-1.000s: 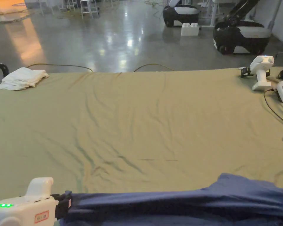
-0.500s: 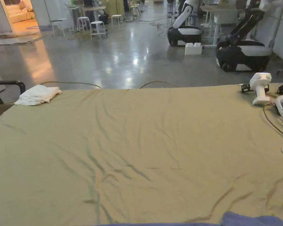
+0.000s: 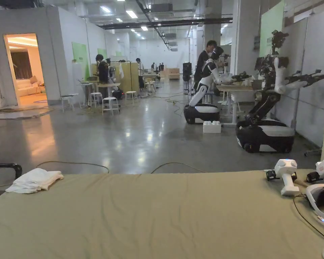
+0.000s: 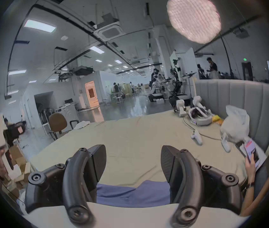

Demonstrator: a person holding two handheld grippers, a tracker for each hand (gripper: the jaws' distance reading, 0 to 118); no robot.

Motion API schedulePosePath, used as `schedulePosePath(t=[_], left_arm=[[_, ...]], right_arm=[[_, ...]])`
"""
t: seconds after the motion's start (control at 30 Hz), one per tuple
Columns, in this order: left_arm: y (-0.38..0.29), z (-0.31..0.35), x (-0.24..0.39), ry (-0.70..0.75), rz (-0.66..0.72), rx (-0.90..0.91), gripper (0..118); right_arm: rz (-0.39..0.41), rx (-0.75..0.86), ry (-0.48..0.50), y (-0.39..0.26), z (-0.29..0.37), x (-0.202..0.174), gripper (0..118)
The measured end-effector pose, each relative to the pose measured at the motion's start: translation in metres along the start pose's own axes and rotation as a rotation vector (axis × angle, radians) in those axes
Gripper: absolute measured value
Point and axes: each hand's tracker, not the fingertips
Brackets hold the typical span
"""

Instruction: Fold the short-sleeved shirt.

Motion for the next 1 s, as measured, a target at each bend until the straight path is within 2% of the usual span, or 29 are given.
schedulePosePath(t=[0.03, 0.13, 0.17, 0.23, 0.27, 0.3, 0.33, 0.37, 0.4, 0.47, 0.57, 0.67, 0.8, 0.9, 0.93, 0.97, 1.0], left_arm=[[0.004, 0.005, 0.005, 0.005, -0.014, 0.017, 102], [0.007, 0.015, 0.016, -0.001, -0.004, 0.011, 101], [0.009, 0.017, 0.018, -0.001, -0.001, 0.000, 101], [0.008, 0.022, 0.019, -0.015, 0.011, -0.012, 96], [0.009, 0.025, 0.019, -0.019, 0.016, -0.011, 87], [0.010, 0.027, 0.020, -0.019, 0.018, -0.011, 72], [0.010, 0.029, 0.020, -0.014, 0.021, -0.004, 39], [0.010, 0.029, 0.018, -0.015, 0.022, 0.004, 13], [0.010, 0.029, 0.015, -0.014, 0.037, 0.011, 7], [0.012, 0.027, 0.006, -0.073, 0.098, -0.014, 1], [0.011, 0.030, -0.001, -0.049, 0.141, 0.001, 0], [0.011, 0.031, -0.002, -0.034, 0.117, 0.001, 0], [0.015, 0.034, -0.003, -0.042, 0.104, 0.004, 0], [0.011, 0.031, -0.004, -0.038, 0.070, -0.008, 0], [0.008, 0.029, -0.006, -0.047, 0.070, -0.020, 4], [0.002, 0.025, -0.009, -0.052, 0.083, -0.036, 21], [-0.007, 0.018, -0.015, -0.060, 0.113, -0.064, 50]], right_arm=[[0.012, -0.012, 0.012, 0.003, 0.002, -0.005, 71], [0.059, 0.040, 0.009, 0.005, 0.005, -0.026, 52], [0.081, 0.039, 0.010, 0.007, 0.005, -0.032, 52], [0.116, 0.060, -0.016, 0.006, 0.005, -0.043, 0], [0.111, 0.064, -0.012, 0.007, 0.006, -0.045, 0], [0.113, 0.050, 0.018, 0.010, 0.006, -0.045, 0], [0.112, 0.049, 0.012, 0.011, 0.004, -0.049, 0], [0.115, 0.052, 0.006, 0.011, 0.004, -0.052, 0], [0.120, 0.056, 0.004, 0.012, 0.004, -0.053, 0], [0.132, 0.082, 0.000, 0.011, 0.004, -0.056, 0], [0.188, 0.128, -0.018, 0.012, 0.008, -0.064, 0], [0.222, 0.124, -0.037, 0.011, 0.006, -0.069, 0], [0.165, 0.133, -0.007, 0.012, 0.004, -0.064, 0], [0.171, 0.124, -0.027, 0.010, -0.001, -0.064, 0], [0.170, 0.115, -0.026, 0.009, -0.002, -0.063, 0], [0.167, 0.102, -0.023, 0.007, -0.004, -0.061, 0], [0.163, 0.093, -0.020, 0.005, -0.005, -0.060, 0]])
